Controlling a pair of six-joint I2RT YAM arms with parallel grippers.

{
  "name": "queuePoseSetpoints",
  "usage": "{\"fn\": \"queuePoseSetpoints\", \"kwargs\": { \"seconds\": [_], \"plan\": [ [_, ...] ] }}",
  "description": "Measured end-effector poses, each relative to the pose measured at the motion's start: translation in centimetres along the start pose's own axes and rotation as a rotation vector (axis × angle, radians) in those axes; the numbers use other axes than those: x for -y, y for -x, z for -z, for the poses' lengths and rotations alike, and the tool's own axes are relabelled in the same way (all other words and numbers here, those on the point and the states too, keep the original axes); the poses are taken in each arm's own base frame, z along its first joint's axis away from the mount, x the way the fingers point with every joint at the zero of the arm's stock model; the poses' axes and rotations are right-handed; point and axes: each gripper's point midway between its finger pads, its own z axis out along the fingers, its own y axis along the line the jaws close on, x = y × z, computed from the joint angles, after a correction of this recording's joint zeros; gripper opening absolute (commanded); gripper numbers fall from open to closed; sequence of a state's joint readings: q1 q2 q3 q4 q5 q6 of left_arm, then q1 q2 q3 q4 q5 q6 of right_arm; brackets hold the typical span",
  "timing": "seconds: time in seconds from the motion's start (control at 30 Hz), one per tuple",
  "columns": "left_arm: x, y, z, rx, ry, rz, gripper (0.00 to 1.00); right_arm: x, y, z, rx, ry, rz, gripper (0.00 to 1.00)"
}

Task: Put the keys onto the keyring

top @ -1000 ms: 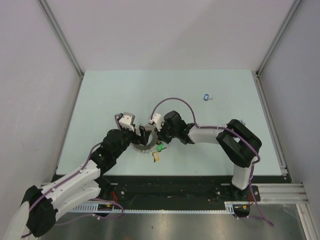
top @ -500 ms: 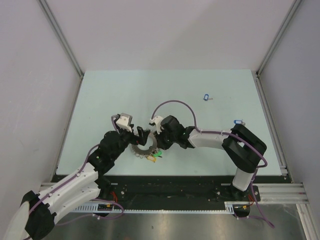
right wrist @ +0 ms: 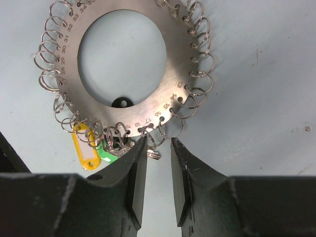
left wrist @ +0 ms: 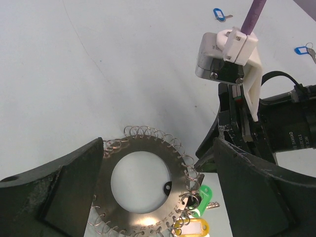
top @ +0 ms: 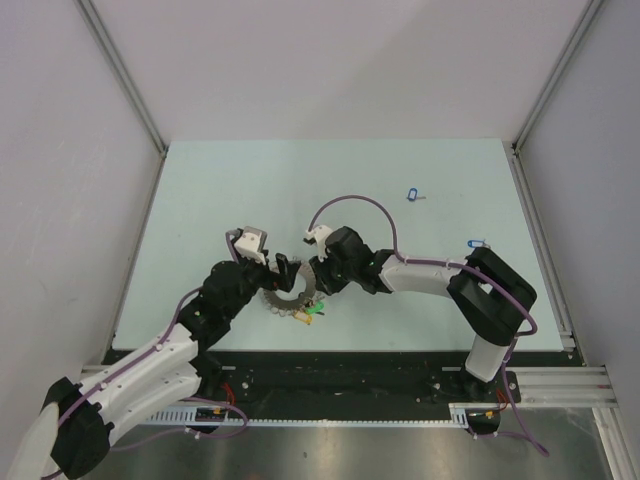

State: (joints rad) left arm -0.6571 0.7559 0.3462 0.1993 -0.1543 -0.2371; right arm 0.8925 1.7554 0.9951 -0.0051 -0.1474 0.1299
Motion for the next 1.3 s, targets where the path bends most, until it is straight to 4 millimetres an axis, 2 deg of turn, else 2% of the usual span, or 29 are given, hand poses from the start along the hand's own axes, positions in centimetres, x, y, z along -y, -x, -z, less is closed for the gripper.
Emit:
{"fn": "queuePoseSetpoints", "kwargs": {
  "seconds": [0.5,0.9,1.3],
  "plan": [
    [0.0,-0.1,0.0,-0.003,0.001,0.000,0.96,-1.3,0.0,0.1,-0.005,0.098,0.026,0.30],
    [0.0,-0.1,0.0,-0.003,0.000,-0.001,0.96,-1.3,-0.7,0.0,-0.017,0.115,0.023,0.29],
    [0.0,-0.3,-0.1,-0.012,0.002,-0.002,0.96,-1.4,-1.2,-0.4,-0.033,0.118,0.030,0.23]
  ]
}}
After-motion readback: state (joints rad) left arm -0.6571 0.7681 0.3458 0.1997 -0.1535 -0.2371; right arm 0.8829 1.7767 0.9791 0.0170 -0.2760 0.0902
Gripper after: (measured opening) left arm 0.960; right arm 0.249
